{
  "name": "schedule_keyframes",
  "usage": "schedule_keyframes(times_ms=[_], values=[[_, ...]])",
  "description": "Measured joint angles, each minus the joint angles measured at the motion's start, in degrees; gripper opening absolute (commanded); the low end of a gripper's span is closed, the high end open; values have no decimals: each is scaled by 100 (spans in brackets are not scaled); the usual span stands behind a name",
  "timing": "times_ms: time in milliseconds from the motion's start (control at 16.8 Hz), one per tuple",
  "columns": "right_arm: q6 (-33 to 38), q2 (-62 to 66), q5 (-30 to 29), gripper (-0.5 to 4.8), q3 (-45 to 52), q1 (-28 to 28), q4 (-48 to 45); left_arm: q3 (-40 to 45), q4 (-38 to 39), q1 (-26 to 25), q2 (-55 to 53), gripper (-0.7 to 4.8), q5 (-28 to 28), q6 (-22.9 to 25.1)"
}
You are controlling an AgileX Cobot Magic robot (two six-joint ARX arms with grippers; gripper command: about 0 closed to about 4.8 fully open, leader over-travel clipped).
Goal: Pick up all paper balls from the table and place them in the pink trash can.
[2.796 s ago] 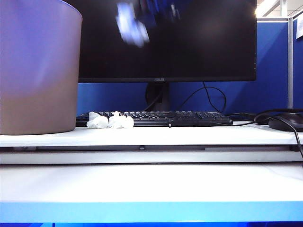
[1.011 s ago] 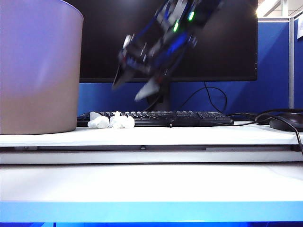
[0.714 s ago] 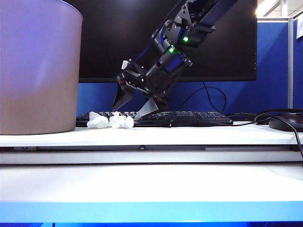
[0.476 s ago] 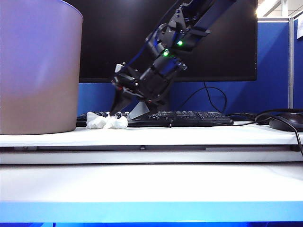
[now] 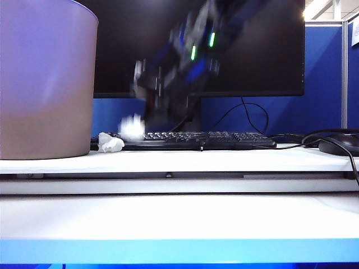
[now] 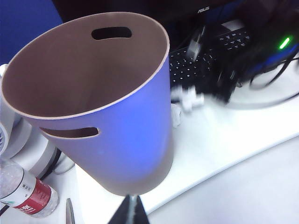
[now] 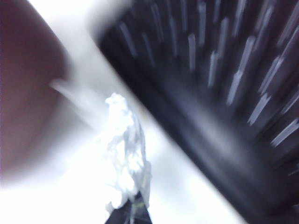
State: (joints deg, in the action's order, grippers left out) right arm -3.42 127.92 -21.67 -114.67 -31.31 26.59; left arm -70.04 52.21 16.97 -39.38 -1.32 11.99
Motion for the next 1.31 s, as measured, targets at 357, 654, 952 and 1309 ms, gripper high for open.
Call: schedule_keyframes(times_ms=[357, 654, 952, 1309], values=[[-160, -1558, -50, -6, -52, -599, -2350, 0, 0, 0, 4, -6, -752, 0], [-11, -1220, -356, 479, 2, -1163, -2791, 0, -422, 0, 33, -6, -748, -22], [-157, -2009, 894, 479, -74, -400, -1414, 0, -424, 0, 116, -6, -728, -20], [-251, -1058, 319, 479, 280, -96, 247, -2, -485, 0, 2, -6, 3082, 46]])
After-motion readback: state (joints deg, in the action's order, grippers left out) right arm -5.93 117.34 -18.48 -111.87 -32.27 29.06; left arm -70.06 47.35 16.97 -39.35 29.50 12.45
